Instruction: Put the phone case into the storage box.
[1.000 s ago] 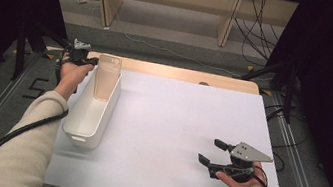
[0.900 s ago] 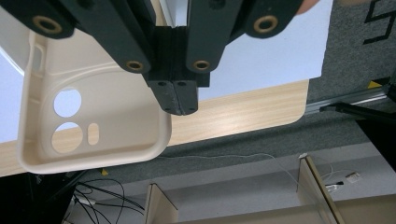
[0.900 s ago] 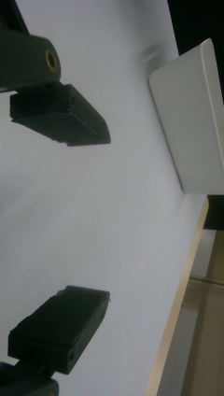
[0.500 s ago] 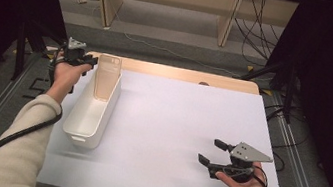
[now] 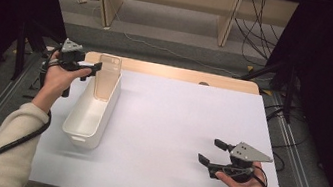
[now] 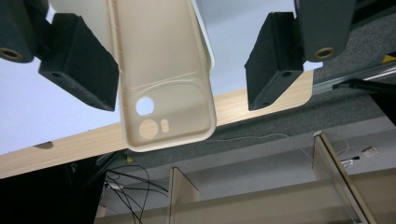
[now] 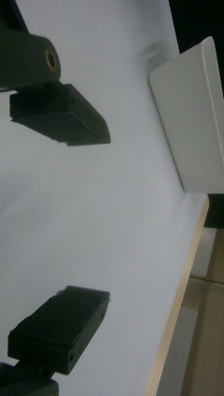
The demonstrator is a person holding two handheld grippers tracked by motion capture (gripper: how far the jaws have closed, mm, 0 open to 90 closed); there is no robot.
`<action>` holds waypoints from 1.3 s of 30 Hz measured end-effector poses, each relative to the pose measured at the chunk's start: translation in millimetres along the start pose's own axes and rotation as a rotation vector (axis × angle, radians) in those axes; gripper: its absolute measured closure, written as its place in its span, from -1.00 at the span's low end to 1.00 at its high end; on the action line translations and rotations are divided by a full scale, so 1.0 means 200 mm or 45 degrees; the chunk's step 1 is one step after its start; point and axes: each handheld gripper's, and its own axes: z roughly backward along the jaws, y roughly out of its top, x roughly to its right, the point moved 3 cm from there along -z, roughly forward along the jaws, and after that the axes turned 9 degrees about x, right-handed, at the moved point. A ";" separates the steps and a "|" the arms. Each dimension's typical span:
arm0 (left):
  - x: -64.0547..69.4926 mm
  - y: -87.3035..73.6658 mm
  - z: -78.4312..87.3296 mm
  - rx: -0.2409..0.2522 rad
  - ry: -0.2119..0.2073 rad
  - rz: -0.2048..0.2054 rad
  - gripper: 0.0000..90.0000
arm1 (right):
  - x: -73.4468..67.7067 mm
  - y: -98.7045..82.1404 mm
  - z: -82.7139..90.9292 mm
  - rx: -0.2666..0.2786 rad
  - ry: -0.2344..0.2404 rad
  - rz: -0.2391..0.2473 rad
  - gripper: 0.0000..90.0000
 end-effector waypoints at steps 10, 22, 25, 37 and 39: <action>0.05 0.01 0.08 0.056 -0.035 -0.011 -0.46 | 0.00 0.00 0.00 0.005 -0.003 -0.001 -0.53; 0.09 -0.04 0.17 0.084 -0.080 0.020 -0.57 | 0.00 0.01 0.01 -0.019 -0.010 -0.007 -0.53; 0.10 -0.05 0.19 0.097 -0.087 0.019 -0.59 | 0.01 0.01 0.01 0.013 -0.010 0.005 -0.53; 0.14 -0.05 0.28 0.130 -0.117 0.017 -0.65 | 0.00 0.01 0.01 0.016 -0.007 0.003 -0.53; 0.15 -0.05 0.29 0.131 -0.123 0.003 -0.65 | 0.00 0.01 0.01 0.014 -0.006 0.005 -0.54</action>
